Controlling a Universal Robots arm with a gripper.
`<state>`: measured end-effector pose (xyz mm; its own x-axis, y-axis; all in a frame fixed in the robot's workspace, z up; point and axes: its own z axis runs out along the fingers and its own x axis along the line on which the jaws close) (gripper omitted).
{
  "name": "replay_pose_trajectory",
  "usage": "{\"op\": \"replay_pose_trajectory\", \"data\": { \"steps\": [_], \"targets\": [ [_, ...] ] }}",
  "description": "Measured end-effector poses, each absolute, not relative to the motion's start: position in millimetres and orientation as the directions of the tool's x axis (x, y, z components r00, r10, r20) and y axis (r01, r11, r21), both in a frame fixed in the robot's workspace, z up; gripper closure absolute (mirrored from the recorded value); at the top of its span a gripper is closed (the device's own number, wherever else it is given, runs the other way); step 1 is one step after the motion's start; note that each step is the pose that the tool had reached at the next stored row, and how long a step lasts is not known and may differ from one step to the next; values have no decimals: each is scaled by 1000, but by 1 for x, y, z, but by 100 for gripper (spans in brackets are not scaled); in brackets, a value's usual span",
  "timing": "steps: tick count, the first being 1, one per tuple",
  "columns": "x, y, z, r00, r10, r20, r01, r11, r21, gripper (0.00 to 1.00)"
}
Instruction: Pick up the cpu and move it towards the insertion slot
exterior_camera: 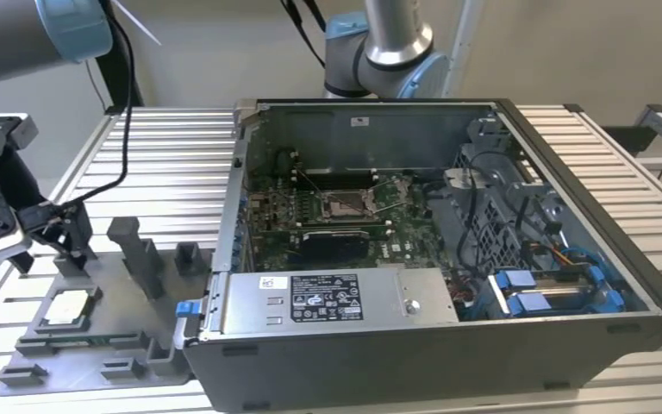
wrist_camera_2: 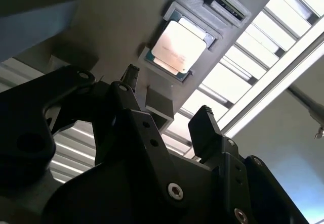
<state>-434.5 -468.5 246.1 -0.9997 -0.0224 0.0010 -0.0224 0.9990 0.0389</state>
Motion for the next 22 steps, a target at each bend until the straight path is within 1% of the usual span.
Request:
{"op": "replay_pose_trajectory", "data": {
  "steps": [22],
  "targets": [
    [-435,-478,229,-1000,-22,1,-22,999,39,0]
  ]
}}
